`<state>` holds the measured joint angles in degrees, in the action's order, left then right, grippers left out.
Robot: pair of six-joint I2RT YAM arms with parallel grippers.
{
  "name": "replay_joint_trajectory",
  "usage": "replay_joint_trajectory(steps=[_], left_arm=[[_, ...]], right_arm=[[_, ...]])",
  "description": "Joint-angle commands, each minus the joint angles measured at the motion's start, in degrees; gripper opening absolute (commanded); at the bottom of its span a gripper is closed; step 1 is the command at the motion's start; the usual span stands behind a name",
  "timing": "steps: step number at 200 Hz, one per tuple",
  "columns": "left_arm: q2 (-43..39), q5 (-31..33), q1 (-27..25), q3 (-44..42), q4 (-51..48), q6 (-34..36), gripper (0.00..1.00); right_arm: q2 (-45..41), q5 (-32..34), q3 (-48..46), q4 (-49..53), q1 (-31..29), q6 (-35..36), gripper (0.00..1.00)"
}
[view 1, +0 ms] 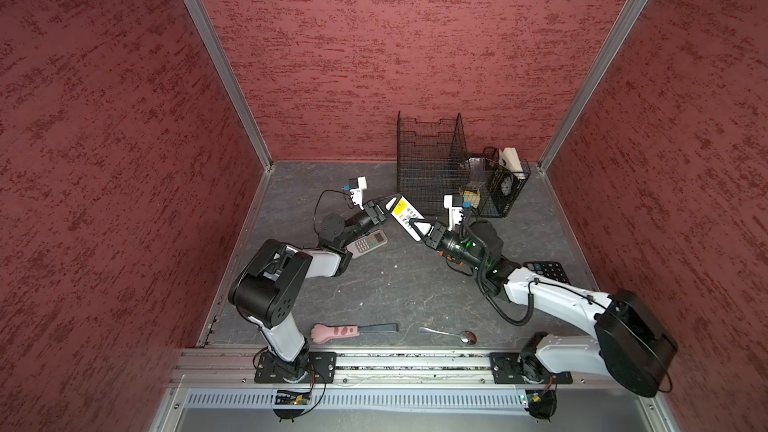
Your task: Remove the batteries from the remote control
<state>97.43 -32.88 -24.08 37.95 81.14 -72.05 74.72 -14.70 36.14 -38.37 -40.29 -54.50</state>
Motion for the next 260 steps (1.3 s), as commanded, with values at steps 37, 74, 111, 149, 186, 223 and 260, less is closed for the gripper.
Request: replay_joint_trajectory(steps=[37,74,111,149,186,223,260], left_arm=[[-0.6,-1.9,1.6,0.7,-0.8,-0.9,0.32],[-6.0,-4.9,4.3,0.6,-10.0,0.5,0.41],[-15.3,-8.5,6.5,3.9,-38.7,7.5,0.48],[-20.4,-9.2,8.9,15.4,-82.9,15.7,0.53],[-18.4,-14.6,11.7,25.8,-106.7,17.2,0.55],[-16.8,-16.0,10.7,31.1,-117.8,17.4,0.56],[-15.9,-17.3,9.4,31.6,-123.2,16.0,0.56]], right_arm=[[-0.4,-0.7,1.7,4.8,0.1,6.1,0.09],[-2.0,0.7,4.8,15.1,0.4,13.9,0.08],[-4.3,4.7,9.5,27.8,0.4,29.3,0.07],[-6.4,10.7,11.5,33.8,-0.6,48.0,0.05],[-5.1,20.1,12.7,36.2,-5.9,64.0,0.05],[-1.3,28.8,15.5,37.2,-11.9,72.4,0.06],[3.2,35.9,17.8,37.2,-18.1,78.4,0.06]])
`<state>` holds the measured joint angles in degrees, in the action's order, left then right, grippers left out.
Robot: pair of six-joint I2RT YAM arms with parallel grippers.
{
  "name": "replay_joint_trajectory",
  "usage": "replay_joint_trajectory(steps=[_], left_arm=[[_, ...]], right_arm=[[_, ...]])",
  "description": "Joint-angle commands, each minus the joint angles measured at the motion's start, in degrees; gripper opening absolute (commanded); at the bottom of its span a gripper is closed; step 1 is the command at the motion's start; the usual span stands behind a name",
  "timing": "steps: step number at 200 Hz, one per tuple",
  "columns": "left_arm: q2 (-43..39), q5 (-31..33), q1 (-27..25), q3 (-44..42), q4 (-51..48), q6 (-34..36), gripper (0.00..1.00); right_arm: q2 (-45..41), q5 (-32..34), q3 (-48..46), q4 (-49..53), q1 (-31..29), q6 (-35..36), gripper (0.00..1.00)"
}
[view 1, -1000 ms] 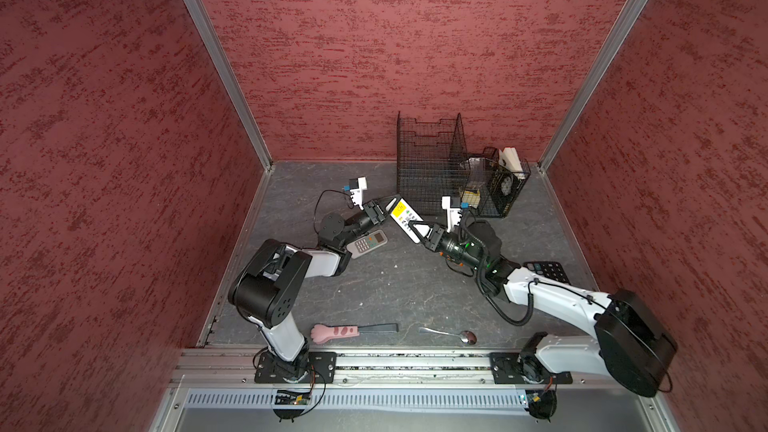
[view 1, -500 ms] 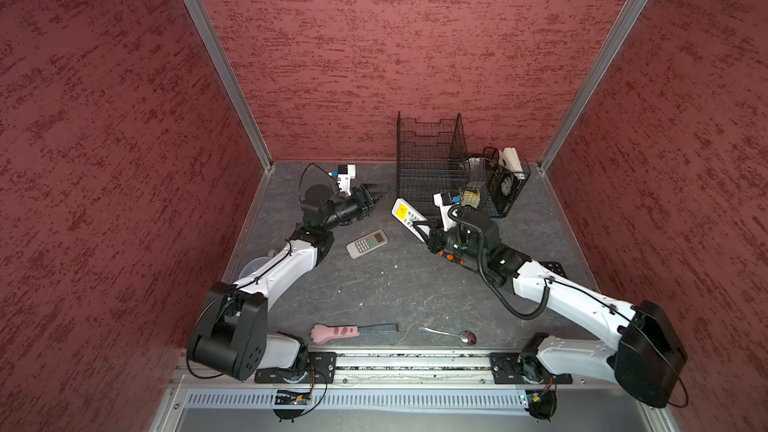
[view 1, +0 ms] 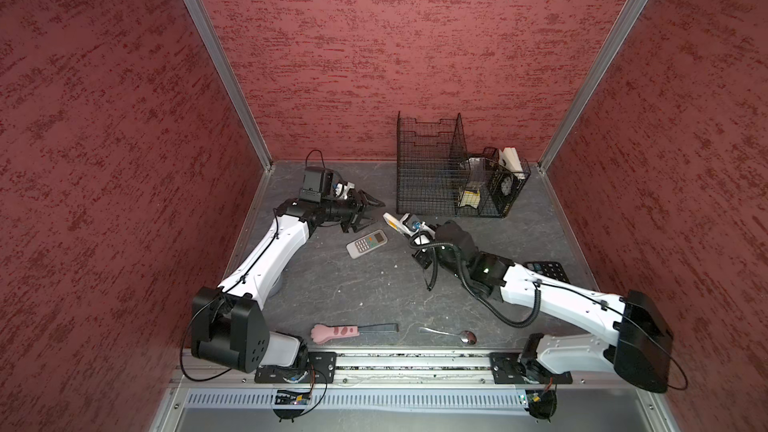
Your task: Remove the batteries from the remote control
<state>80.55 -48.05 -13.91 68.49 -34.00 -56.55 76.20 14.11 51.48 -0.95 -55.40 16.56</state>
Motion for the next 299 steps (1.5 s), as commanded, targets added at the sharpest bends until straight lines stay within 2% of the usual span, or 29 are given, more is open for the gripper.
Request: replay_joint_trajectory(steps=[1,75,147,188,236,256,273,285,299], left_arm=[[1.0,-2.1,-0.8,1.0,-8.1,0.6,0.56],[3.5,0.2,-3.1,0.7,-13.9,2.5,0.52],[4.5,-0.9,-2.8,1.1,-12.4,3.5,0.37],[4.5,-1.6,-2.9,0.8,-12.0,3.9,0.16],[4.6,-1.5,-2.9,1.0,-11.9,4.9,0.02],[4.6,-1.3,-2.9,1.3,-11.7,5.5,0.00],[4.5,-1.3,-2.9,1.5,-11.5,6.2,0.00],[4.3,-1.4,-2.7,1.4,-10.8,6.4,0.00],[3.8,-2.1,-2.1,0.7,-8.8,5.9,0.00]], right_arm=[[1.8,7.2,2.5,-0.2,-3.1,7.5,0.06],[5.1,13.1,5.7,-2.7,-8.5,12.4,0.05],[2.6,13.1,4.6,-4.3,-9.3,12.4,0.06],[2.1,12.3,4.6,-4.8,-9.3,11.9,0.06],[1.8,12.5,4.4,-5.4,-9.4,12.7,0.10],[1.5,12.5,4.3,-5.7,-9.4,12.9,0.16],[1.2,12.9,4.2,-5.8,-9.4,12.7,0.26],[0.7,13.3,3.9,-5.8,-9.4,12.6,0.37],[0.1,13.8,3.4,-5.5,-9.5,12.3,0.56]])
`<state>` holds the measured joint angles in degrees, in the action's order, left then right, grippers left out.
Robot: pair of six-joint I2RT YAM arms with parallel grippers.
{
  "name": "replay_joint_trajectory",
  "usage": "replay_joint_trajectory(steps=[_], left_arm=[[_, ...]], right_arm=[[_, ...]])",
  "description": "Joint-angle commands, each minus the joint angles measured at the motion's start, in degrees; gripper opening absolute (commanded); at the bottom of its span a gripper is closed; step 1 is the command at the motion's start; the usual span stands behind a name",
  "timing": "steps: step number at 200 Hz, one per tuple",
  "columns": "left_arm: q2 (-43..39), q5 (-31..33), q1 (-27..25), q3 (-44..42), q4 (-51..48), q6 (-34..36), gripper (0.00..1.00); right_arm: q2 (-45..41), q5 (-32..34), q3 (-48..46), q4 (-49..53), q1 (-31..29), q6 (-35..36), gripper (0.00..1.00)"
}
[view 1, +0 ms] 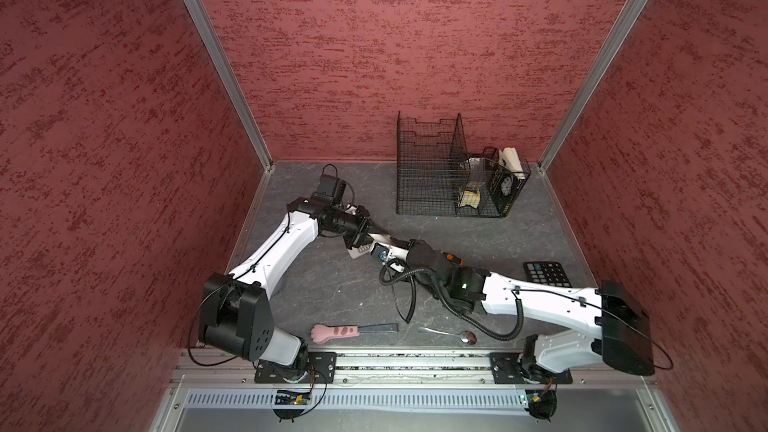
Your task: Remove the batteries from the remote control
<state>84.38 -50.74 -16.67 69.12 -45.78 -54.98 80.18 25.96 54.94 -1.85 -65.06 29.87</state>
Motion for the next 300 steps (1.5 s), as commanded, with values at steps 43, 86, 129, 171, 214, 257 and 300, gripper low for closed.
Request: replay_joint_trajectory(steps=[43,86,129,171,214,257,300], left_arm=[[-1.9,-2.7,2.9,-2.9,12.2,0.2,0.00],[-4.2,-2.0,5.0,-12.1,39.2,-9.4,0.00],[-2.7,8.7,1.8,-28.1,86.8,-26.0,0.00],[9.8,17.4,-3.1,-35.0,124.6,-37.9,0.00],[11.3,20.1,-5.8,-37.0,126.8,-33.4,0.00],[9.2,24.6,-8.0,-38.9,126.8,-31.9,0.00],[9.9,30.9,-11.3,-41.0,126.8,-31.4,0.00]], right_arm=[[-6.1,2.2,-1.8,-2.4,-0.2,-2.7,0.72],[-10.0,-1.1,-1.3,5.8,-0.6,-17.9,0.75],[-15.0,-3.4,0.5,8.1,2.0,-40.8,0.70],[-16.8,-6.7,0.0,11.3,9.2,-61.0,0.70],[-17.9,-12.5,-2.4,10.5,17.4,-68.9,0.69],[-14.3,-17.8,-2.4,7.8,21.5,-72.9,0.68],[-9.8,-19.9,-1.2,4.2,21.8,-76.2,0.63]])
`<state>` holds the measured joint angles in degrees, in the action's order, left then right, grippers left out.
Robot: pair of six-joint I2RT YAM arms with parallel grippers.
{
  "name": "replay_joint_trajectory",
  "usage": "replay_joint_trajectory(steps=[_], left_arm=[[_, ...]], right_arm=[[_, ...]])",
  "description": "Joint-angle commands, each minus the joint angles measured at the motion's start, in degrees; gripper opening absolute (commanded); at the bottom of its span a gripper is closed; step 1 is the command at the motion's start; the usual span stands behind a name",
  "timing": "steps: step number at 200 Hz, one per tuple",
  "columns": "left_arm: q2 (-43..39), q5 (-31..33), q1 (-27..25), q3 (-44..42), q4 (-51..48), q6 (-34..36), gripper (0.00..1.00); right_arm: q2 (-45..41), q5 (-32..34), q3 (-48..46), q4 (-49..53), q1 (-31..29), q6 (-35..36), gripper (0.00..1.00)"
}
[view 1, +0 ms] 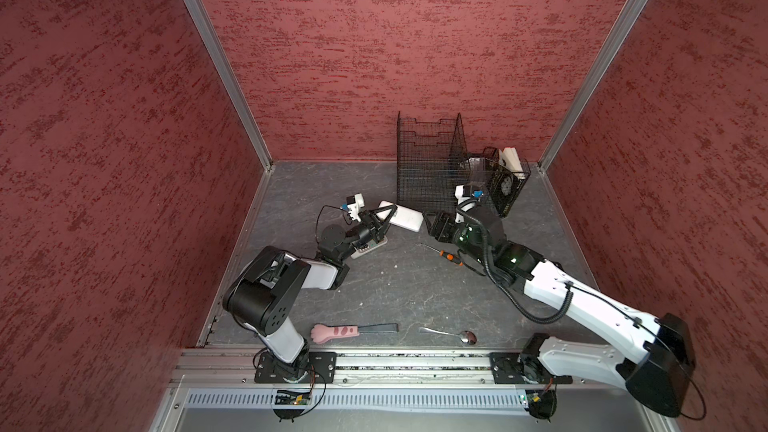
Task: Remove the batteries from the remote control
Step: 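Hold the remote with the left gripper while the right gripper grips its back end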
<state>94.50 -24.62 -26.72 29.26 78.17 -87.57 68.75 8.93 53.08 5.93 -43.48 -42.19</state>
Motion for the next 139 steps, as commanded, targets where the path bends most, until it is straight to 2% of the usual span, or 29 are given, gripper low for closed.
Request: replay_joint_trajectory(steps=[1,139], left_arm=[[-0.2,4.8,-1.2,-1.2,2.9,1.2,0.00],[0.5,5.9,-1.7,-0.5,2.9,1.6,0.00]], right_arm=[[1.7,-2.9,0.7,-3.6,0.2,-4.2,0.63],[7.7,-7.4,1.4,-6.8,0.2,-6.6,0.55]])
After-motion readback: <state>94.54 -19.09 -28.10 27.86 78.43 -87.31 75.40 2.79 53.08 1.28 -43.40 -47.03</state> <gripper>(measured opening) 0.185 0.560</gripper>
